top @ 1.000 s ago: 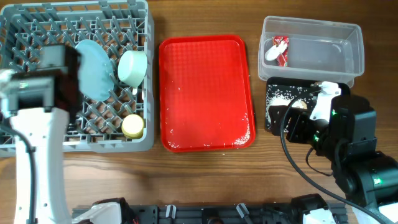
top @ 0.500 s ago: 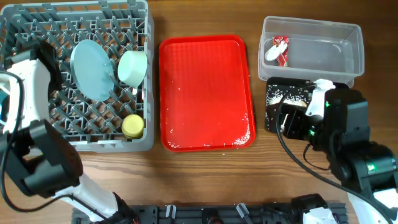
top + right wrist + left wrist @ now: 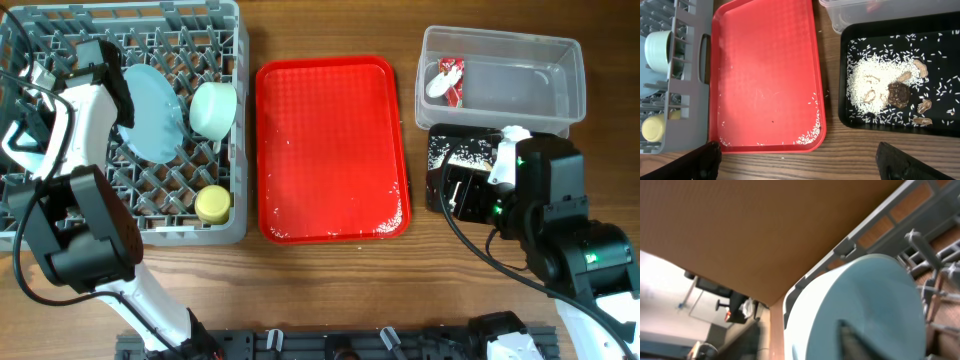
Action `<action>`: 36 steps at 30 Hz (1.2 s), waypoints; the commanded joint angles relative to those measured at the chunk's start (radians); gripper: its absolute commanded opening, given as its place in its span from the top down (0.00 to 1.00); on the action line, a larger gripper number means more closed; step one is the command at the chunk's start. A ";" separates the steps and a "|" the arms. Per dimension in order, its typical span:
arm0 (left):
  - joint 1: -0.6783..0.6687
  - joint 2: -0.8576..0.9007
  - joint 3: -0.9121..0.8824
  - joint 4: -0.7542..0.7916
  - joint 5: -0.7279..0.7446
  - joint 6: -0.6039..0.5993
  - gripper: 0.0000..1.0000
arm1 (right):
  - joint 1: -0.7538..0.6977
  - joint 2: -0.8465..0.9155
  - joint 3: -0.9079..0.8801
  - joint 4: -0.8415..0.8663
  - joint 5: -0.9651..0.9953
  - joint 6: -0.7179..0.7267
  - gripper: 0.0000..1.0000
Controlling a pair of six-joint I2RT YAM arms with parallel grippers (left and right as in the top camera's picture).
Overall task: Sort waste into correct bins and load items into the dishwasher rack
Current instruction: 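Place the blue bowl into the dish rack with the left gripper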
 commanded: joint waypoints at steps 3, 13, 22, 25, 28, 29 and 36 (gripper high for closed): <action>-0.031 0.000 0.010 0.034 0.070 0.029 0.17 | -0.004 -0.001 0.015 -0.010 0.004 0.003 0.00; -0.072 -0.204 0.010 -0.038 0.476 0.025 0.14 | -0.004 -0.001 0.015 -0.024 0.003 0.004 0.00; 0.257 -0.426 0.005 -0.158 0.890 -0.167 0.96 | -0.004 -0.002 0.015 -0.039 -0.001 0.004 0.00; 0.438 -0.370 0.005 -0.165 1.154 -0.156 0.96 | -0.004 -0.001 0.015 -0.047 0.000 0.011 0.00; 0.446 -0.299 0.005 -0.137 1.203 -0.067 0.96 | -0.004 -0.001 0.015 -0.046 0.000 0.011 0.00; 0.422 -0.272 0.005 -0.123 1.201 -0.052 0.96 | -0.004 -0.001 0.015 -0.047 0.000 0.011 0.00; 0.363 -0.246 0.006 -0.117 1.220 0.007 0.96 | -0.004 -0.001 0.015 -0.056 0.000 0.010 0.00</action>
